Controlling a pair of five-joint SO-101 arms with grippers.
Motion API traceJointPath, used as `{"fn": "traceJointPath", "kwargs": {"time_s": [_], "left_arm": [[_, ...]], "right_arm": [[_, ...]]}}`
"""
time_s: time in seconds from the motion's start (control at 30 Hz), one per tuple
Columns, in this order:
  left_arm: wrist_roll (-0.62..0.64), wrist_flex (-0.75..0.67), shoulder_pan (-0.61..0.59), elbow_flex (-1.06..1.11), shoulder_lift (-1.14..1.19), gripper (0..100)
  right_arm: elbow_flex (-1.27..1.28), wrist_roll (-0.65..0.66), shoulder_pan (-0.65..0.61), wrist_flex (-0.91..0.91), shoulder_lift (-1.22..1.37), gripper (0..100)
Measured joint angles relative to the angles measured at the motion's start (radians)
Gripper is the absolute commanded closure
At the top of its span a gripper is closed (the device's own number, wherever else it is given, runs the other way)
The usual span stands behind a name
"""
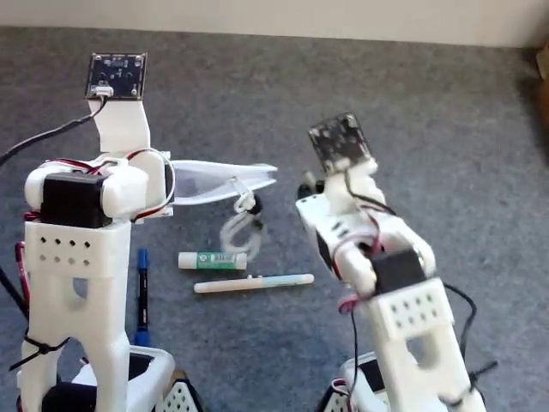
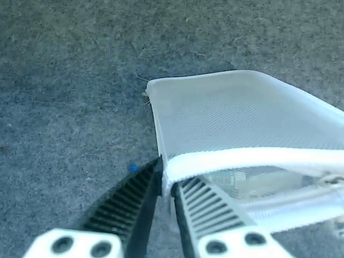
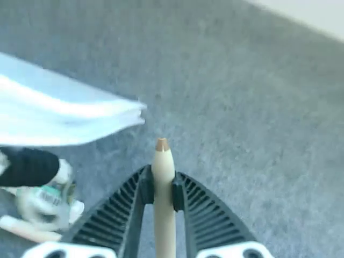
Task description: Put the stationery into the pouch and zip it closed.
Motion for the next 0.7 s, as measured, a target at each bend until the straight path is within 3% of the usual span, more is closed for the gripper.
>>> {"fn": "traceJointPath", "kwargs": {"time_s": [0.17, 0.7], "left_arm": [[0.0, -0.003, 0.002, 0.009, 0.0, 99], [0.0, -0.051, 0.002, 0.058, -0.002, 99]], "right_arm": [[0.035, -0.006, -0.003, 0.0, -0.193, 99.5], [0.143, -0.006, -0.178, 0.0, -0.644, 99.5]]}}
